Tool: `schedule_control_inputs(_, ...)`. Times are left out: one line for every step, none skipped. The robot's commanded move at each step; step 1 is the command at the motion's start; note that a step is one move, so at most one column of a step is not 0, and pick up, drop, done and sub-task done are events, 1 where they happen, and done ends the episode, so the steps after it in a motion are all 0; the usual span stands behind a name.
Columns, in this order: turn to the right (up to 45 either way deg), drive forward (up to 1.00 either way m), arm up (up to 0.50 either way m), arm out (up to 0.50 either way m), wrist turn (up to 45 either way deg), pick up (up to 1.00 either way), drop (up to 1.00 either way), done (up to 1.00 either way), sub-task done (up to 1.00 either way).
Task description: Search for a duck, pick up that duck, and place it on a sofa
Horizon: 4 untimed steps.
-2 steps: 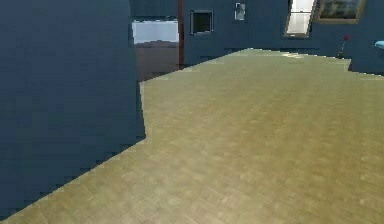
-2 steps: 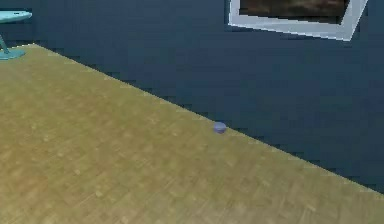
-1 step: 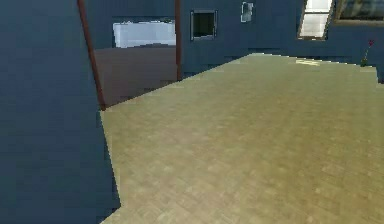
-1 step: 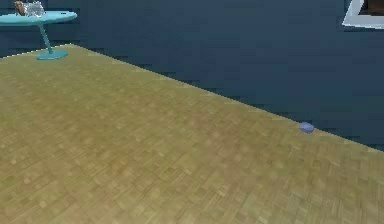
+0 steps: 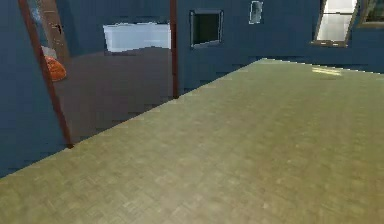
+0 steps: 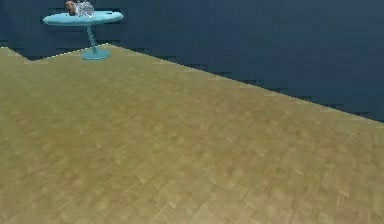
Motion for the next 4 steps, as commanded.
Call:
schedule_control_inputs(-9.0, 0.0, 0.0, 0.0, 0.0, 0.0, 0.0, 0.0, 0.0)
schedule_control_inputs(0.0, 0.45, 0.0, 0.0, 0.0, 0.0, 0.0, 0.0, 0.0)
schedule_control_inputs(-15.0, 0.0, 0.0, 0.0, 0.0, 0.0, 0.0, 0.0, 0.0)
schedule_control_inputs(0.0, 1.0, 0.0, 0.0, 0.0, 0.0, 0.0, 0.0, 0.0)
